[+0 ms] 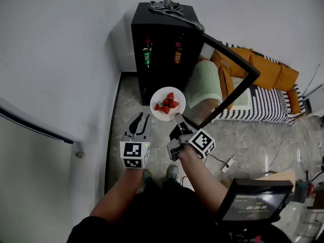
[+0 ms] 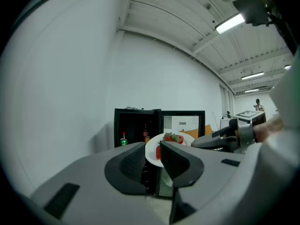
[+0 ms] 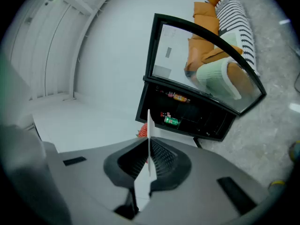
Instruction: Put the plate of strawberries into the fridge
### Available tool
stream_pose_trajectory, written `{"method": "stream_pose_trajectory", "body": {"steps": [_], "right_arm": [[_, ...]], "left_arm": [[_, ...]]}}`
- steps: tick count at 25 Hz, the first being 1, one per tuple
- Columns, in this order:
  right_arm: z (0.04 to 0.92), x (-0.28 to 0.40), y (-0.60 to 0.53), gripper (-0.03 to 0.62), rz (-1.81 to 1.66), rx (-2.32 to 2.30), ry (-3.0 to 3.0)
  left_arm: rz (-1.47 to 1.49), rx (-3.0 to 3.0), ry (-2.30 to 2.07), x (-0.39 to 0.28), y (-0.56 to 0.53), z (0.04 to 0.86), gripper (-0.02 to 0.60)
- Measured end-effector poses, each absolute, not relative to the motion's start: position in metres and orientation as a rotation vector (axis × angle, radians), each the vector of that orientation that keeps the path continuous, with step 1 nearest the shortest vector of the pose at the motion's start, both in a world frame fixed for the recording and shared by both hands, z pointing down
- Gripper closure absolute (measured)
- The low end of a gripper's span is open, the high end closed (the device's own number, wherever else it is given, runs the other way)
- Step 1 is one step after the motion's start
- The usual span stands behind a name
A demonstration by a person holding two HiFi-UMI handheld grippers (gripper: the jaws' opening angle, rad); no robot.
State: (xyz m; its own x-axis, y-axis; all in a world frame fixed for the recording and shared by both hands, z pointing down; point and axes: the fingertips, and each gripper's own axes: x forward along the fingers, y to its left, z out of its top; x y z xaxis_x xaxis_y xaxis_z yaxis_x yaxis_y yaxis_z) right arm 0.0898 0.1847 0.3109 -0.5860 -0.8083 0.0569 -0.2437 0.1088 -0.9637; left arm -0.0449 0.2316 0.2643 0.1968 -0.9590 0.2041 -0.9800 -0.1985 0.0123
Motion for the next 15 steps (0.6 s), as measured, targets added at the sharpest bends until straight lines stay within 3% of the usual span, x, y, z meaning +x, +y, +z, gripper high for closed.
{"method": "stream_pose_trajectory", "body": {"steps": [15], "right_arm": [[0.305, 0.132, 0.185, 0.579, -1.549, -0.895, 1.731]], "left_arm": [[0.25, 2.348, -1.855, 0.005, 0.225, 0.264, 0.48]]}}
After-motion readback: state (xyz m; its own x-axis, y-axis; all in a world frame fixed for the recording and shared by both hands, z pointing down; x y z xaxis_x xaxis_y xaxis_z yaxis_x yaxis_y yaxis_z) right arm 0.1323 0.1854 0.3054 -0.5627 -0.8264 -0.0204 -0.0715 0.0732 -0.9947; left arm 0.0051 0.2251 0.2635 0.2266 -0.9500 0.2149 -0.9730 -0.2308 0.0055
